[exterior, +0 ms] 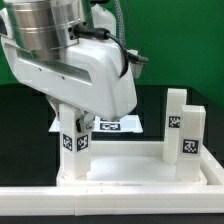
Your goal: Assemble desk
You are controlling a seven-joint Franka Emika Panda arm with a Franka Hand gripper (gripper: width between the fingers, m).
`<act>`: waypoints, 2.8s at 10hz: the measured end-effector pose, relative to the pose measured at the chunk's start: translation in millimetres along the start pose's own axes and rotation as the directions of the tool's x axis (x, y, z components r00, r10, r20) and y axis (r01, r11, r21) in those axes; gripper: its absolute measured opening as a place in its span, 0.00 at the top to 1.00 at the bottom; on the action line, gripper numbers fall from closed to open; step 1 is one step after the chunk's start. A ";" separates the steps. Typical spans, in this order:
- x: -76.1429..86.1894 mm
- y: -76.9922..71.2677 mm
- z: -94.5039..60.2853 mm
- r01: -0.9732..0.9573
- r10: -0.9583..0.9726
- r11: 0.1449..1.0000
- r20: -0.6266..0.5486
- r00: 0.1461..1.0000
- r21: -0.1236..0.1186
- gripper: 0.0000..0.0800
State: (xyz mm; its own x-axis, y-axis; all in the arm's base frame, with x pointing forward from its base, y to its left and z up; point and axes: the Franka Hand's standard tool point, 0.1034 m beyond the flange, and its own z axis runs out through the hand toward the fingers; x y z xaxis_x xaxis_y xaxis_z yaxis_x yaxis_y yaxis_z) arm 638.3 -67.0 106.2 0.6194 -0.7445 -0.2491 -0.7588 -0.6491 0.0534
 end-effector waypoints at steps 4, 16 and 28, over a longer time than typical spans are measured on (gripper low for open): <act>21.4 14.3 -5.9 -0.078 0.079 0.996 -0.026 0.996 0.036 0.64; 13.1 23.5 -9.5 0.893 -0.897 0.429 -0.183 0.403 -0.136 0.19; 11.1 21.9 -5.5 0.542 -0.532 0.840 -0.215 0.819 -0.016 0.63</act>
Offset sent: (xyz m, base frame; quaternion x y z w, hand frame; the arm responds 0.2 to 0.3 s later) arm 0.0044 -0.0183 0.0074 0.0409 0.0113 0.0074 0.9991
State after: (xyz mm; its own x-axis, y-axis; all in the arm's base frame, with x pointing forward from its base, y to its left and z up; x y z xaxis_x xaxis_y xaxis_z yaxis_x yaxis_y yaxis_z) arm 629.7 -90.3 109.9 0.9544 -0.2975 -0.0246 -0.2985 -0.9515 -0.0746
